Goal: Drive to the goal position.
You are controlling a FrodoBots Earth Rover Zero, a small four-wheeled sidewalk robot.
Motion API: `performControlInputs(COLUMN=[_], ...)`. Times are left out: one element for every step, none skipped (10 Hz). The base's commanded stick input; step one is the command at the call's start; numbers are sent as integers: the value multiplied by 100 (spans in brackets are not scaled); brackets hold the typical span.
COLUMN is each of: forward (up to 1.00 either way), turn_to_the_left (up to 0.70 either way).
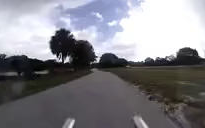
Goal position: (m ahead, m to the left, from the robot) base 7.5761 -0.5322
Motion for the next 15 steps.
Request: performControlInputs(forward=[85, 85, 85, 85, 85, 85, 85, 85, 85, 85, 85, 85, 85, 85, 85], turn_to_the_left=[0, 0, 0, 0, 0, 0, 0, 0, 0, 0, 0, 0, 0, 0, -14])
